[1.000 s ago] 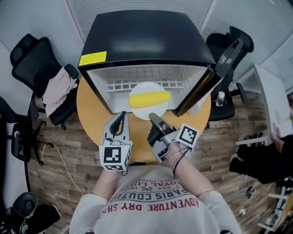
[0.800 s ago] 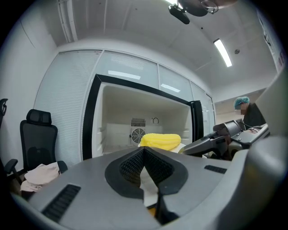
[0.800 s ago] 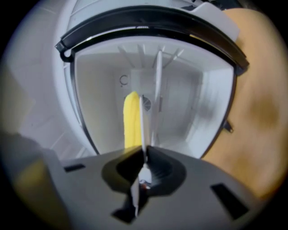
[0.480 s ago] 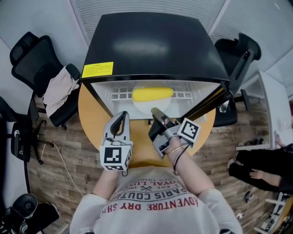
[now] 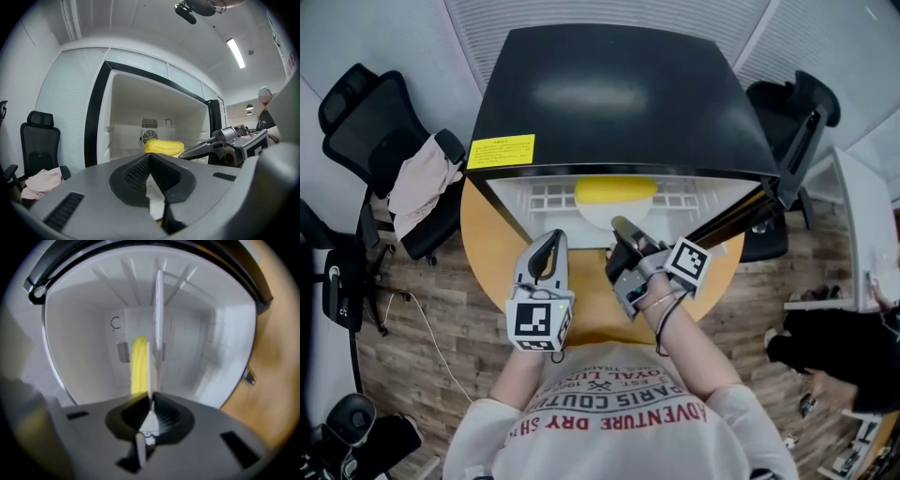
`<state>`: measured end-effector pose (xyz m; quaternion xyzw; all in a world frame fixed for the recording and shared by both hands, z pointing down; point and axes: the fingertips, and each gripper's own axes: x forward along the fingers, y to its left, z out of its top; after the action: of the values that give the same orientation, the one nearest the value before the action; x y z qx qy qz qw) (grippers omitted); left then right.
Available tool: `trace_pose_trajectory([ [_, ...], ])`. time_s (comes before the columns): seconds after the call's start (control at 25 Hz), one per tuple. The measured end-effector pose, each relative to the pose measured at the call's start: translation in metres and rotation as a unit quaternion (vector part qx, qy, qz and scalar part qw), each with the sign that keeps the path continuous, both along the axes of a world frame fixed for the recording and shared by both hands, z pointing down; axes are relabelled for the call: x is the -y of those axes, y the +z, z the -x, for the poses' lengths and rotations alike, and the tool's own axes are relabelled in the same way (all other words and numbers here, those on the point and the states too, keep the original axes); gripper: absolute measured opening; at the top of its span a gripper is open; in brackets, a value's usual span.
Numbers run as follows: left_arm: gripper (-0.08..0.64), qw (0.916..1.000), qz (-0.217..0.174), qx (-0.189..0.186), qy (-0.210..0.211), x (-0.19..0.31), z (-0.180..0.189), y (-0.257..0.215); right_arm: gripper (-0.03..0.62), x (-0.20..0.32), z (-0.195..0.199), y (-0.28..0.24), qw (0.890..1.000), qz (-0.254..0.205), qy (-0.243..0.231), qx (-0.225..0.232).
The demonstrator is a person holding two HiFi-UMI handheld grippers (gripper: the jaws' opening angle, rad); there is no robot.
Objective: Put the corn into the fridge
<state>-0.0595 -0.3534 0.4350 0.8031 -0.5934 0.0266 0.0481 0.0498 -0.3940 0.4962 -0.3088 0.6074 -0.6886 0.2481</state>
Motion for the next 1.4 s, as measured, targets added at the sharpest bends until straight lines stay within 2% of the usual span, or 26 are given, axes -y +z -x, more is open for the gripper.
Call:
trace_pose_trajectory([
  [0.72, 0.025, 0.9999, 0.013, 0.004, 0.007, 0.007, 0.000, 0.011, 0.066, 0.020, 0.011, 0.001, 0.999, -0.037, 0.018, 0.003],
  [1.0, 0.025, 0.9998, 0.015, 0.003, 0.014, 0.006, -0.003, 0.012, 0.072, 0.019, 0.012, -0.003, 0.997, -0.070, 0.017, -0.037],
  [1.12, 0.025, 0.9998, 0.013, 0.003, 0.016, 0.004, -0.005, 0.011, 0.108, 0.019, 0.012, -0.007, 0.996, -0.079, 0.021, -0.033],
  [1.16, 0.025, 0.9998, 0.013, 0.004, 0.017, 0.003, -0.005, 0.010, 0.148, 0.017, 0.012, -0.006, 0.996, -0.077, 0.022, -0.032],
  [1.2, 0.025, 0.9998, 0.012, 0.004, 0.017, 0.001, -0.006, 0.010, 0.173, 0.014, 0.013, -0.006, 0.997, -0.075, 0.021, -0.028],
  [1.28, 0.025, 0.9998, 0.011, 0.004, 0.017, -0.002, -0.007, 0.008, 0.172, 0.005, 0.015, -0.007, 0.996, -0.083, 0.008, -0.014],
  [1.4, 0.025, 0.9998, 0.011, 0.004, 0.018, -0.010, -0.011, 0.006, 0.172, -0.019, 0.022, -0.014, 0.992, -0.123, -0.037, -0.019],
])
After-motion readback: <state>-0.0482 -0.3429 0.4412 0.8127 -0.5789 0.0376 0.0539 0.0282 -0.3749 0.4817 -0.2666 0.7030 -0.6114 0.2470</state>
